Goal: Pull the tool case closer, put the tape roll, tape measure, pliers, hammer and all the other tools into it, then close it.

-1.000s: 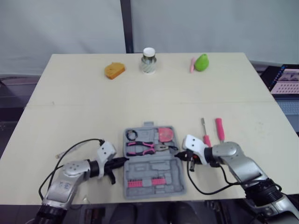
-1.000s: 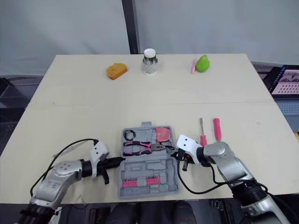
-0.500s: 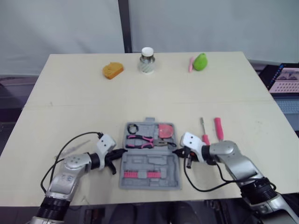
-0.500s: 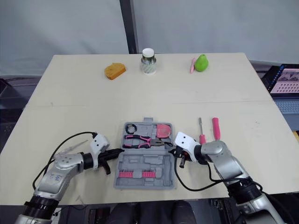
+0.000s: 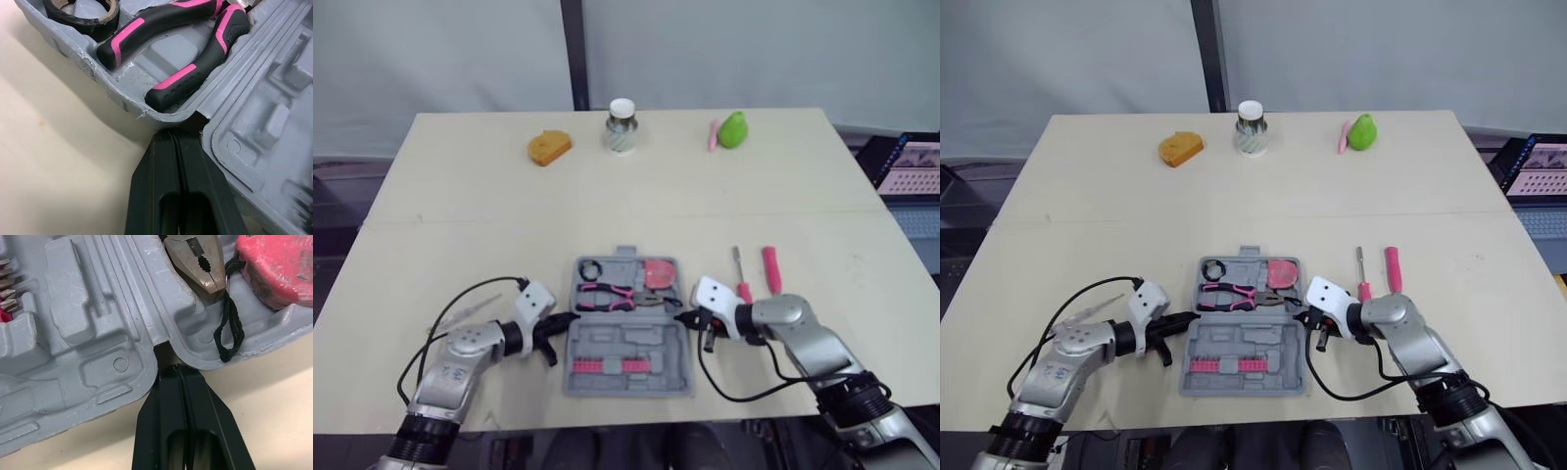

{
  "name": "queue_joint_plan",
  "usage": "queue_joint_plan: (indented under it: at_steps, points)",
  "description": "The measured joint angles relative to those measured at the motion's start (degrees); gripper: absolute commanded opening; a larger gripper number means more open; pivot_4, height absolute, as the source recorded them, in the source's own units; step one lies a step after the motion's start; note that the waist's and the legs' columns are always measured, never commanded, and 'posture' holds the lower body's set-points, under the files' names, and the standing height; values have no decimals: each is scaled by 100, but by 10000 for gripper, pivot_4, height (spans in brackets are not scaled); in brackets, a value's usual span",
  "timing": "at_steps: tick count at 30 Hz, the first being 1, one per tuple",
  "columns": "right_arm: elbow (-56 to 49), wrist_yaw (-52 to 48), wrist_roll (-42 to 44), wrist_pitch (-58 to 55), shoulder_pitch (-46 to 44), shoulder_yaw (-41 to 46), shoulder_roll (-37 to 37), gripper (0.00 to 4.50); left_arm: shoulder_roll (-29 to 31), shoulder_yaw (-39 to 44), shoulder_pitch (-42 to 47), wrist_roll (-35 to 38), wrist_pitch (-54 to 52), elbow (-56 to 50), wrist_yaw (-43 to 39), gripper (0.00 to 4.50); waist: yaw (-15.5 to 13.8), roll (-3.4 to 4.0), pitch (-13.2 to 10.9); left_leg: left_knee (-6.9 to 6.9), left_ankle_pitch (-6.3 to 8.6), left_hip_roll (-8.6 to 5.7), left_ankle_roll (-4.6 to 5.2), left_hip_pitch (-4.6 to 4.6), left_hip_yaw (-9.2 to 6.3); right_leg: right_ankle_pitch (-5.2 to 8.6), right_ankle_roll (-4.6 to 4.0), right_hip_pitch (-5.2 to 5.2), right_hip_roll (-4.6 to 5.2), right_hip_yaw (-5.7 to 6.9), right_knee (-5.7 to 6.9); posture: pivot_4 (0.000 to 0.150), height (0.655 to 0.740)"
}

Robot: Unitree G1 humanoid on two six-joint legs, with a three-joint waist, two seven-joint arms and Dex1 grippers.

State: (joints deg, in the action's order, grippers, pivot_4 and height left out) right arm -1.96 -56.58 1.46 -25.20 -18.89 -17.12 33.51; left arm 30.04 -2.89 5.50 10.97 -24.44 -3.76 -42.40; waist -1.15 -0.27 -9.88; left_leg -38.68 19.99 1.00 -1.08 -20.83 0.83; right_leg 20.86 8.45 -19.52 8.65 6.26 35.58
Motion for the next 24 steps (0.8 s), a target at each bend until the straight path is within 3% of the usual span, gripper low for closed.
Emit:
queue_joint_plan:
  at_steps: [24]
  points:
    - [-1, -17, 1, 19, 1, 3, 6, 543, 5, 12, -29, 18, -138, -83, -89, 0, 0, 0, 0, -5, 0, -1, 0, -19, -11, 0, 0, -7, 0, 13, -2, 1500, 7400]
